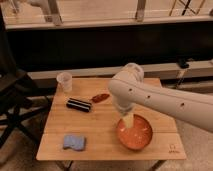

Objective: Place the white sponge in the ceramic bowl

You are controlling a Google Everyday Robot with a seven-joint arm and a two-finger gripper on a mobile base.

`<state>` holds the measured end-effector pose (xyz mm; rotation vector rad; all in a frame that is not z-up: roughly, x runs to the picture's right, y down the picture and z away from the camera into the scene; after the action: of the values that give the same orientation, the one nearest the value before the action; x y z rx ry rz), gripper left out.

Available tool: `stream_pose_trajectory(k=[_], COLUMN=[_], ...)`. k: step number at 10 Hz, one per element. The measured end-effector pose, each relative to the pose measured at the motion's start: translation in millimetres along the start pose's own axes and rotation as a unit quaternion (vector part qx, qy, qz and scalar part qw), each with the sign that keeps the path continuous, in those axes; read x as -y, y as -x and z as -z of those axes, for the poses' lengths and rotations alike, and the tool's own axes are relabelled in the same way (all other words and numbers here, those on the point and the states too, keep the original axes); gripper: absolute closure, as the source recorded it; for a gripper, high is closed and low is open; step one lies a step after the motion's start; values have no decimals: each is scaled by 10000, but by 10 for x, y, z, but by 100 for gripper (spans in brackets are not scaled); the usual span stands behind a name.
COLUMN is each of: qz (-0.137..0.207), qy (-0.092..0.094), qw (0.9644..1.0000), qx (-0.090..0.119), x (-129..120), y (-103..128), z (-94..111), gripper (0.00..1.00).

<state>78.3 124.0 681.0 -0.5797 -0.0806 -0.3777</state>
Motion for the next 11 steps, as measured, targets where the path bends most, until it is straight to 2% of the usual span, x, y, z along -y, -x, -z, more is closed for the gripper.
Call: stream_pose_trajectory(k=[3,6,8,11], qz=[434,797,1045,1476], qy=[-49,-59,-67,-103], qw=[9990,9968,9945,9888], qx=[38,55,85,200], x=[96,116,178,232], y=[342,524,780,1099], z=[-56,-139,-180,-272], gripper=[20,20,20,20])
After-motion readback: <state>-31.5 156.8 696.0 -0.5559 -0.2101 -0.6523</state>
